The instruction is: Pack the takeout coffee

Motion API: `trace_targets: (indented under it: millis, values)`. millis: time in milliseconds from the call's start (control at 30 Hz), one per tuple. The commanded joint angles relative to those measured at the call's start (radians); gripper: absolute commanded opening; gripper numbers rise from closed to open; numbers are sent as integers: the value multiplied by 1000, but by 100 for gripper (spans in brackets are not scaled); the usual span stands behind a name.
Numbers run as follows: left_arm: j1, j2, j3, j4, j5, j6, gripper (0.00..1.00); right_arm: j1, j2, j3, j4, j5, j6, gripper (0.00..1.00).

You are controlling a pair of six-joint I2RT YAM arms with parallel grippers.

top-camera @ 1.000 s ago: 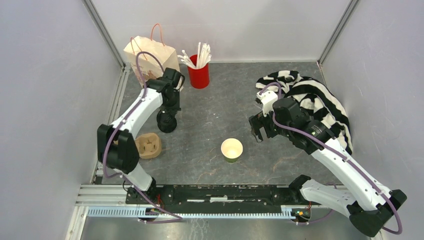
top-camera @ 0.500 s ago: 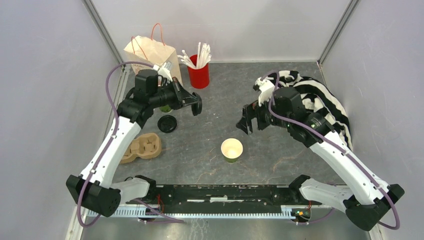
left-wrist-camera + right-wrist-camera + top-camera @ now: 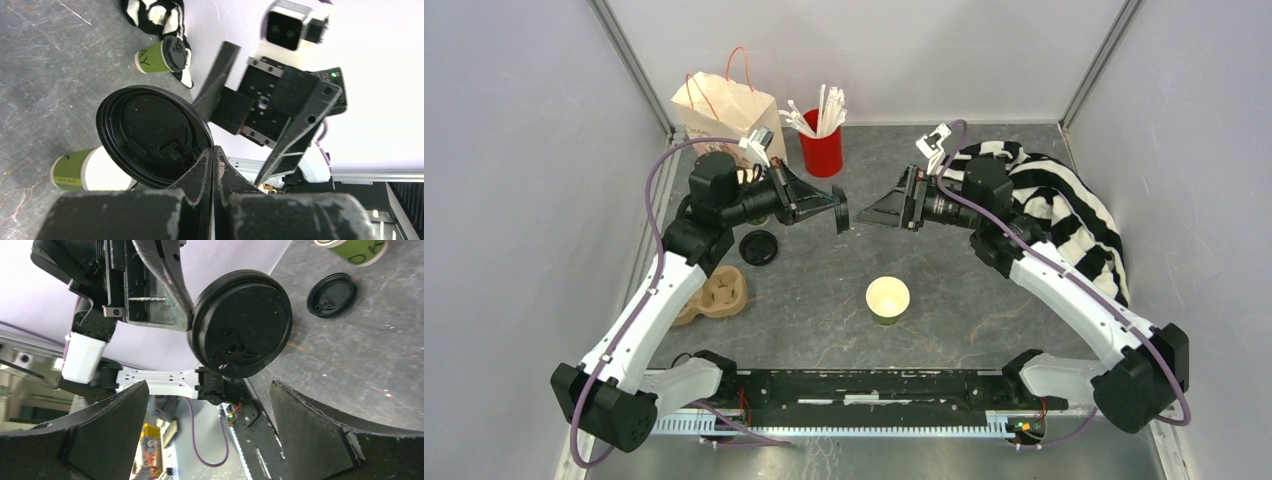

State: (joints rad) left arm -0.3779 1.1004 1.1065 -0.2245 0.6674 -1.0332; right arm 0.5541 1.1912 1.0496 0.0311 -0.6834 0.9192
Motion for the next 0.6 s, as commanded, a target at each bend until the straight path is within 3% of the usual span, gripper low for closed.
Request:
trace_targets:
  millis: [0, 567]
  values:
    - [-22, -40, -22, 97, 35, -84, 2, -1, 29, -47, 297, -93, 191, 98]
    - [-116, -52, -27, 149, -19, -101, 2, -15, 47, -96, 327, -117, 244, 98]
